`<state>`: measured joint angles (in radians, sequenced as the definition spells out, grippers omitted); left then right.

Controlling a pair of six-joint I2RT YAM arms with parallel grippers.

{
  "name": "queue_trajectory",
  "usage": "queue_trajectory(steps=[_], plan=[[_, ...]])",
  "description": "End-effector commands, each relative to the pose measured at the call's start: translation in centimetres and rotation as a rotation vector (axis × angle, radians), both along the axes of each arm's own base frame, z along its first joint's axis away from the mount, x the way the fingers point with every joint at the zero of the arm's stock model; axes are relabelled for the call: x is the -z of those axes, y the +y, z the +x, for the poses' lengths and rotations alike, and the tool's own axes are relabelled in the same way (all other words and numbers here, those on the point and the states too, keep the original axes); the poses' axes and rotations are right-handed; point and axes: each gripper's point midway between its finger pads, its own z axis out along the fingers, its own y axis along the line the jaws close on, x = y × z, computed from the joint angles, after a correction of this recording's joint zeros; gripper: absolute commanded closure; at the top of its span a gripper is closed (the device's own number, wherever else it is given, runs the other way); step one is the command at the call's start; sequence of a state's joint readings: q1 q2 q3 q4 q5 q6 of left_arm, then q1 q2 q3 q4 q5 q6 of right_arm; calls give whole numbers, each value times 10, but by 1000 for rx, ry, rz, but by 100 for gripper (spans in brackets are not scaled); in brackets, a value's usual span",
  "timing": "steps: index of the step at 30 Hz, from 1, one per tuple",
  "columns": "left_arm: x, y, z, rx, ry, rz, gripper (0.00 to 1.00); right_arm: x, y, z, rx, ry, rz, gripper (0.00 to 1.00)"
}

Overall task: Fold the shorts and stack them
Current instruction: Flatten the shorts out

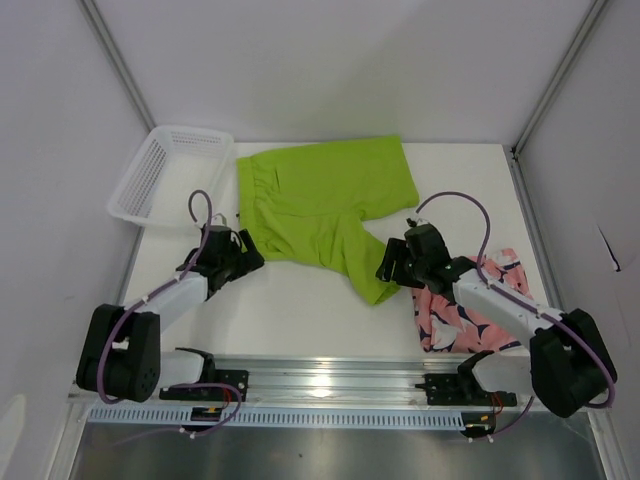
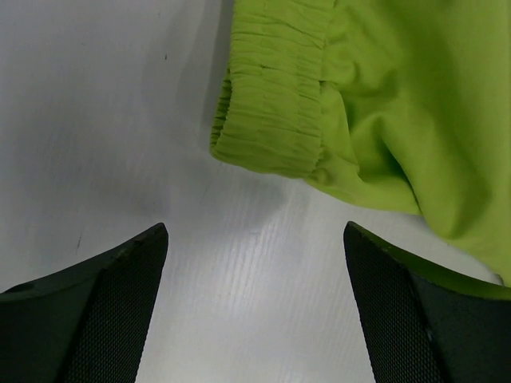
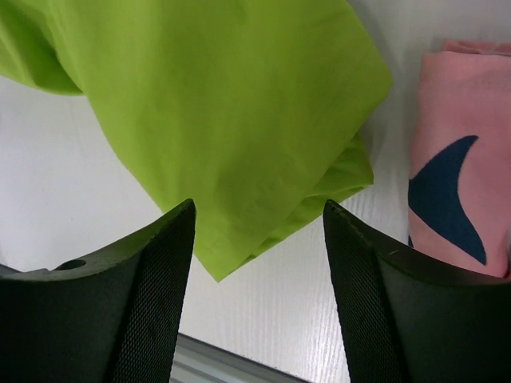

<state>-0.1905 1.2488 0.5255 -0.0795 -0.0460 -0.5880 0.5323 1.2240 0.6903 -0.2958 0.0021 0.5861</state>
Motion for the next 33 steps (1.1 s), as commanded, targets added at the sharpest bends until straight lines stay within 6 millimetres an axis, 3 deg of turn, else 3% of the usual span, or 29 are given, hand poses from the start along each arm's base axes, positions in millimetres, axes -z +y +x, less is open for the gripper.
queue_trajectory(steps=[1, 7, 8, 9, 12, 18, 25, 29, 32, 33], plan=[[-18, -2, 33, -43, -99, -58, 9, 5, 12, 16, 19, -5, 52, 34], [-5, 0, 43, -72, -83, -69, 13, 17, 22, 42, 52, 0, 76, 47], [-3, 2, 44, -78, -79, -67, 14, 15, 21, 46, 64, -4, 81, 54], [-2, 3, 44, -84, -76, -67, 14, 16, 19, 49, 79, -5, 86, 73], [1, 7, 48, -104, -76, -61, 17, 6, 6, 66, 146, -42, 115, 100], [6, 6, 57, -107, -67, -69, 20, -26, -17, 98, 223, -116, 154, 100], [4, 2, 64, -96, -71, -78, 33, -50, -41, 135, 301, -176, 190, 100], [-1, 3, 64, -96, -93, -78, 34, -57, -55, 162, 338, -207, 176, 100], [-1, 4, 67, -97, -91, -72, 44, -45, -71, 179, 383, -189, 140, 100], [-3, 4, 69, -100, -92, -69, 55, -47, -74, 186, 391, -199, 145, 100]])
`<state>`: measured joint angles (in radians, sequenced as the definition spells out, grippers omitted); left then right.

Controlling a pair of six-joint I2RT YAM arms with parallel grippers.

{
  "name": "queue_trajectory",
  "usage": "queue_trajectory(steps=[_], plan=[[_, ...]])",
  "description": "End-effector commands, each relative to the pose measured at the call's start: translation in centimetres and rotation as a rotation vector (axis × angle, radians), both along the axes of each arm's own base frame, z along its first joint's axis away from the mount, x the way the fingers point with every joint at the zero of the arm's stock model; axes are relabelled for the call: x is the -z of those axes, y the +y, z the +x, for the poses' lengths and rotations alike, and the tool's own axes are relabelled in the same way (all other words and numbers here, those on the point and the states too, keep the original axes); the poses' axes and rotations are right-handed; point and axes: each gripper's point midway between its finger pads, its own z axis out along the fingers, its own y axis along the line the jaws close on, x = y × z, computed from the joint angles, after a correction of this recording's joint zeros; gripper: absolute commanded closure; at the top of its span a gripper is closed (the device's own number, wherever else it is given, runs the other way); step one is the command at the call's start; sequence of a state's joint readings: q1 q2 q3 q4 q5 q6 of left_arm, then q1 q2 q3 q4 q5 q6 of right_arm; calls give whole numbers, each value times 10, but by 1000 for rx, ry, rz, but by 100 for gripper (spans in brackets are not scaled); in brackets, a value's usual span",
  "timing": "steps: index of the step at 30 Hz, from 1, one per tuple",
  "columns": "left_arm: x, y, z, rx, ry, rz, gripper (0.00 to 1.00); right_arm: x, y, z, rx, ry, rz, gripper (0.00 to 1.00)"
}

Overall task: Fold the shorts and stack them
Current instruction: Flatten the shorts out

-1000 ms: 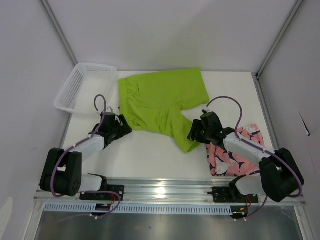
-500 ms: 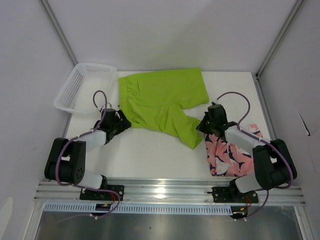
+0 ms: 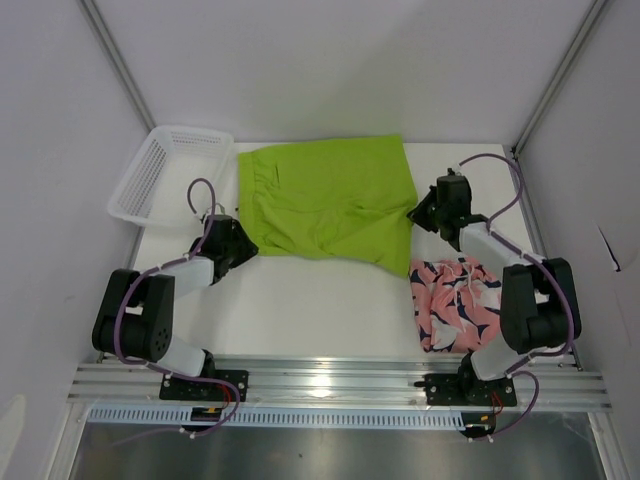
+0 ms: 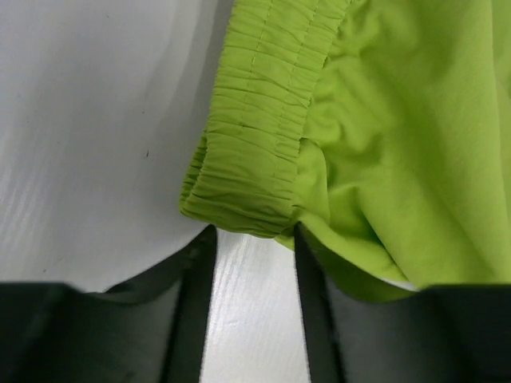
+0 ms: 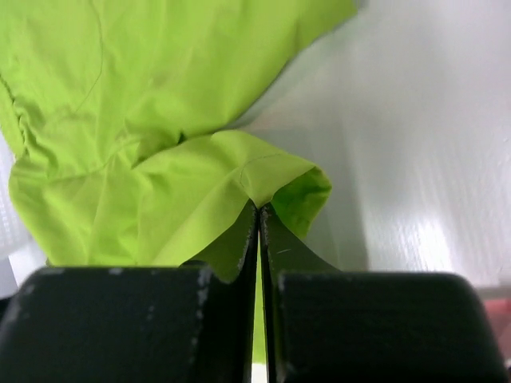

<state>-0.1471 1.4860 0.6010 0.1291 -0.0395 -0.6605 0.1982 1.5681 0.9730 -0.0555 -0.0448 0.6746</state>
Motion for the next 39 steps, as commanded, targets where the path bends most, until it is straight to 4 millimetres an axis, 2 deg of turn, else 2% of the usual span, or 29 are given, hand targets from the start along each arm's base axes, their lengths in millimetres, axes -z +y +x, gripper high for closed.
queue_trajectory(steps=[1, 2, 3, 5, 6, 10, 13, 14, 15, 18, 19, 22, 23, 26, 27, 28, 29, 30, 31, 32, 33, 34, 35, 36, 37, 38, 39], plan=[[-12, 3, 17, -19, -32, 6, 59, -4, -15, 31, 44, -39, -21, 100], [-14, 4, 19, -23, -32, 8, 64, -1, -19, 34, 52, -32, -24, 100], [-10, 4, 19, -23, -21, 9, 76, 8, -18, 38, 44, -2, -28, 100], [-12, 4, 21, -23, -15, 12, 88, 14, -19, 41, 39, 27, -35, 100], [-12, 5, 21, -25, -12, 14, 100, 16, -19, 42, 36, 34, -37, 100], [-21, 10, 19, -31, -27, 14, 100, 18, -23, 44, 44, 26, -31, 100], [-41, 13, 14, -29, -55, 6, 100, 6, -24, 51, 45, 5, -18, 100], [-53, 13, 10, -25, -64, 2, 100, 6, -24, 49, 39, 21, -22, 100], [-54, 13, 3, -25, -57, 1, 100, 2, -24, 51, 37, 18, -26, 100], [-77, 20, -11, -41, -85, -8, 100, -6, -30, 54, 45, 17, -63, 100], [-85, 21, -14, -43, -99, -13, 100, -14, -31, 59, 49, 0, -72, 100], [-108, 31, -26, -64, -134, -25, 100, -9, -35, 66, 51, 36, -100, 100], [-117, 35, -27, -73, -152, -28, 100, -15, -34, 73, 48, 29, -100, 100], [-136, 35, -31, -53, -194, -30, 100, -5, -29, 83, 29, 45, -92, 98], [-136, 35, -32, -51, -192, -27, 96, -8, -27, 88, 20, 39, -85, 91], [-132, 34, -31, -44, -176, -27, 88, -1, -24, 89, 2, 56, -81, 80], [-129, 33, -30, -32, -168, -24, 78, -1, -23, 89, -3, 58, -77, 58], [-125, 32, -29, -26, -159, -23, 57, 2, -22, 85, -8, 65, -76, 53], [-116, 31, -28, -20, -136, -25, 47, -5, -21, 82, -15, 48, -66, 48], [-113, 30, -24, -17, -151, -26, 34, -8, -21, 80, -11, 33, -63, 36], [-106, 29, -23, -11, -144, -28, 31, 0, -22, 71, -10, 52, -62, 32], [-104, 29, -20, -7, -150, -30, 28, -1, -23, 66, -11, 49, -61, 31], [-94, 26, -17, 7, -131, -39, 24, -13, -24, 62, -8, 24, -57, 27], [-90, 25, -13, 10, -139, -41, 24, -14, -26, 57, -8, 22, -53, 27], [-85, 24, -10, 13, -133, -42, 23, -5, -27, 46, -9, 43, -50, 26], [-72, 23, -7, 14, -100, -47, 23, -19, -27, 41, -9, 8, -37, 25], [-71, 23, -1, 11, -107, -50, 22, -21, -27, 35, -8, 3, -33, 25]])
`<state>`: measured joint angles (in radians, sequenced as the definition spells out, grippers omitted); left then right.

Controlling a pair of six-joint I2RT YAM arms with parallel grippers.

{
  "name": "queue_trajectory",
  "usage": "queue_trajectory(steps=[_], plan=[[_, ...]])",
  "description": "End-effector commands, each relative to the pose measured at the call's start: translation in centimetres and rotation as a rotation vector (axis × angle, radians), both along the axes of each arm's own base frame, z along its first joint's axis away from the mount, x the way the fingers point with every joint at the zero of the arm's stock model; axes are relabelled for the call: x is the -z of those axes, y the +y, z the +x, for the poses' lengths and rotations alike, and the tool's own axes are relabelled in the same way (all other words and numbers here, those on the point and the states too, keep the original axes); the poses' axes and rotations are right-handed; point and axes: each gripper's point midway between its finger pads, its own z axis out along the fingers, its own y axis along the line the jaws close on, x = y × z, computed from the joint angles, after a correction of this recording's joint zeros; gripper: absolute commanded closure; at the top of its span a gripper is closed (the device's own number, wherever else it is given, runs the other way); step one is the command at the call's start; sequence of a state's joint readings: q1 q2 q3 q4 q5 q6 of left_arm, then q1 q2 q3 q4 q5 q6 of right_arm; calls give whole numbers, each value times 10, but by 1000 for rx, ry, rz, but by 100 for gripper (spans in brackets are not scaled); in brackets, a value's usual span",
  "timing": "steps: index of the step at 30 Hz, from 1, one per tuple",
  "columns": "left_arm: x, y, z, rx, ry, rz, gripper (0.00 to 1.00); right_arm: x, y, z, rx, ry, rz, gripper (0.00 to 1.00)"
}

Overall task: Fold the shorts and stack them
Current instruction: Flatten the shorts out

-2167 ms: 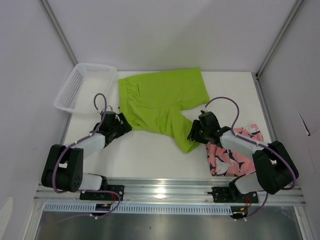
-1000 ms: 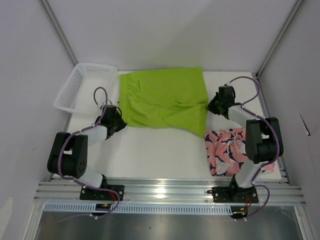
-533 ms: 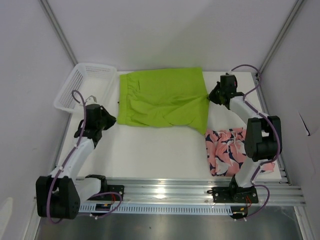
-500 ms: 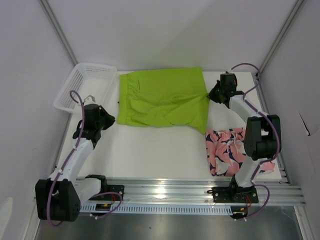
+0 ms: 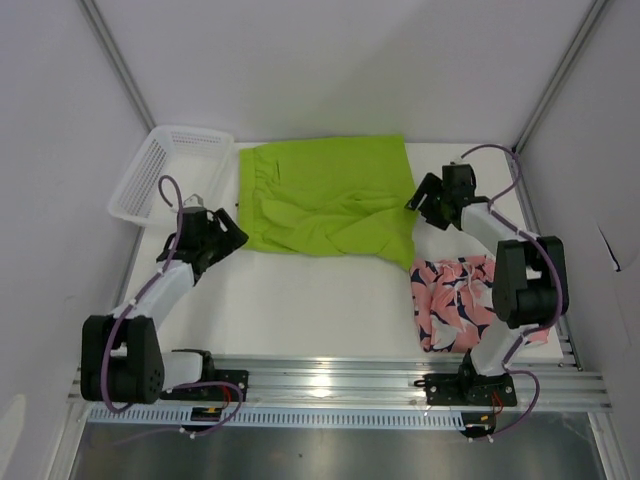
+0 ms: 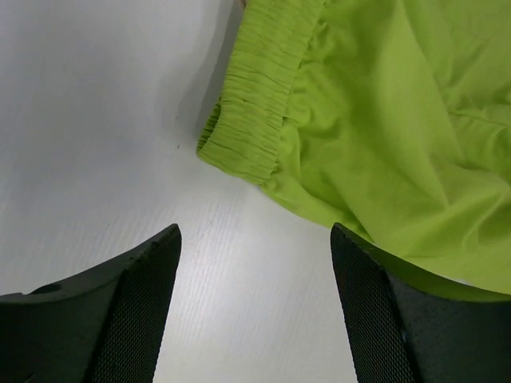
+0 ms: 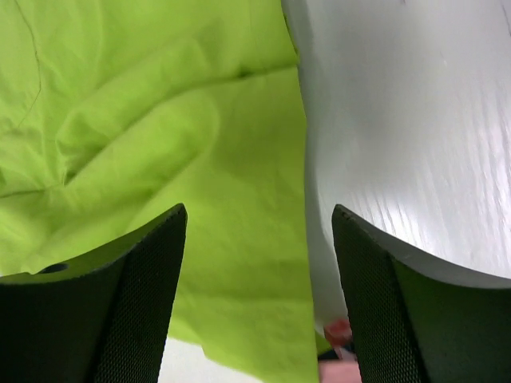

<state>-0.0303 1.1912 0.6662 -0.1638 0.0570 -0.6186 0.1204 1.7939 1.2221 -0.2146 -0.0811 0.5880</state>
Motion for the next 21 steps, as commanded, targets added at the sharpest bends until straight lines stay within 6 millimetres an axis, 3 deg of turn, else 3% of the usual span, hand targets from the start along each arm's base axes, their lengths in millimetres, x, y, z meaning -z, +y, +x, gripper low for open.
queue_trajectory(steps=[1, 3, 4, 5, 8, 9, 13, 18, 21], plan=[[7, -4, 22, 28, -40, -15, 22, -32, -3, -20, 0, -90, 31, 25], [19, -6, 30, 17, -26, -34, 23, -46, 0, -33, -11, -135, 60, 25], [23, -6, 33, 6, -23, -45, 23, -34, 0, -47, -12, -110, 62, 26], [26, -6, 36, -2, -21, -47, 24, -44, 0, -52, -16, -146, 67, 27], [44, 0, 49, -33, 9, -30, 28, -38, 1, -69, -32, -131, 55, 28], [59, 2, 50, -37, 53, -19, 30, -40, 1, -72, -41, -142, 40, 28], [64, 1, 63, -38, 61, -21, 40, -38, 5, -83, -59, -144, 39, 29], [60, 4, 71, -65, 56, -17, 40, -28, 17, -86, -91, -140, 15, 29], [70, 3, 73, -55, 107, -16, 52, -16, 21, -90, -104, -128, -8, 28]])
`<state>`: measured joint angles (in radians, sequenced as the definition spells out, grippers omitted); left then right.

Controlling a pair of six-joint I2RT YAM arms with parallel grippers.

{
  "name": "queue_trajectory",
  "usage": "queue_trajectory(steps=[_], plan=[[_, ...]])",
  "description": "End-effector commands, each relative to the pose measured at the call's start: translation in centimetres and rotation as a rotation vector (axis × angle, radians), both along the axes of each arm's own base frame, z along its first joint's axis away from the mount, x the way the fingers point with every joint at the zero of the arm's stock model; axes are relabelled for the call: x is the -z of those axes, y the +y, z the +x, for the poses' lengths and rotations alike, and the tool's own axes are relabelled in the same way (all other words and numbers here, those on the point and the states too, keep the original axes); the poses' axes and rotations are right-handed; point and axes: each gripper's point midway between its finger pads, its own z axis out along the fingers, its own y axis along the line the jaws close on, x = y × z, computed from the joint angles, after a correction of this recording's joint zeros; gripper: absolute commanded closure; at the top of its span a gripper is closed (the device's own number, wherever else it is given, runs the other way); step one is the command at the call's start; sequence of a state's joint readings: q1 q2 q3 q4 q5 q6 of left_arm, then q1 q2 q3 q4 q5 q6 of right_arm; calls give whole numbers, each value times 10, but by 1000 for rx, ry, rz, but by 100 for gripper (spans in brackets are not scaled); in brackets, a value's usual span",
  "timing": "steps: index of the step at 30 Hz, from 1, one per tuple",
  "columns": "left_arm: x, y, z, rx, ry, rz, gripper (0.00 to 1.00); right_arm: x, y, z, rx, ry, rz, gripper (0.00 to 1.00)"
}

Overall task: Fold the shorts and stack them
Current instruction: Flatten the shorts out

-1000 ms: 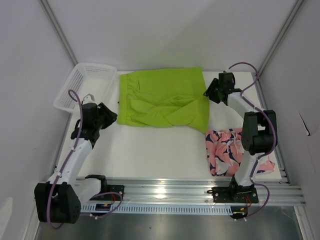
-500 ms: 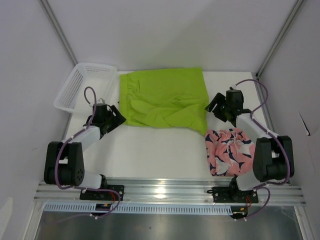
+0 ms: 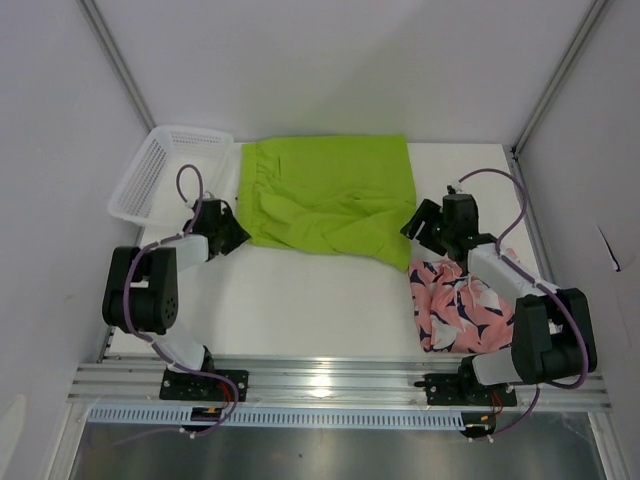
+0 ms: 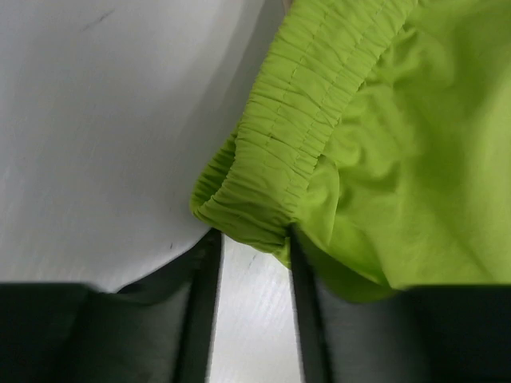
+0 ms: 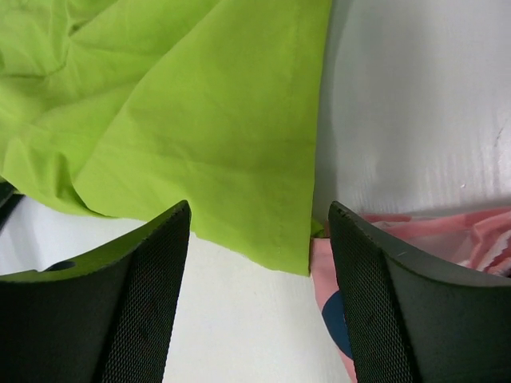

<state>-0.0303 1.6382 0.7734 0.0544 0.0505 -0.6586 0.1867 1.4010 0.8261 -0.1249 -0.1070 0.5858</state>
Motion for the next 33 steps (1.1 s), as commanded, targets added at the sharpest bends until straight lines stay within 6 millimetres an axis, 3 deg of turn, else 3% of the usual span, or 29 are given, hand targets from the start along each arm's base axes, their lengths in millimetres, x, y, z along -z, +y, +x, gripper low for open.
queue_trajectory(steps=[1, 3, 4, 5, 11, 14, 15, 19, 22, 28, 33], plan=[[-3, 4, 18, -19, -1, 8, 64, 4, 2, 4, -15, -44, -53, 28], [-6, 5, 23, -19, 2, 15, 78, 10, 4, 1, -27, -38, -71, 31], [-8, 6, 26, -20, -3, 20, 92, 15, 6, -1, -35, -34, -77, 31], [-7, 6, 27, -22, -1, 22, 99, 16, 12, -3, -61, -39, -93, 31], [-20, 1, 19, 7, -11, 5, 100, 15, 31, -7, -127, -50, -138, 31], [-49, 2, 16, 8, -60, 12, 100, 5, 34, -11, -139, -55, -136, 31], [-66, 3, 14, 12, -98, 15, 100, 4, 33, -16, -144, -45, -143, 31], [-95, 3, 3, 29, -129, 25, 100, -1, 35, -37, -165, -50, -198, 31], [-117, 1, -3, 40, -177, 16, 100, 6, 28, -53, -160, -23, -209, 31], [-145, -6, -16, 70, -212, -11, 100, 17, 36, -81, -186, -2, -133, 31], [-164, -7, -23, 79, -225, -16, 100, 23, 56, -100, -259, 27, -123, 31]])
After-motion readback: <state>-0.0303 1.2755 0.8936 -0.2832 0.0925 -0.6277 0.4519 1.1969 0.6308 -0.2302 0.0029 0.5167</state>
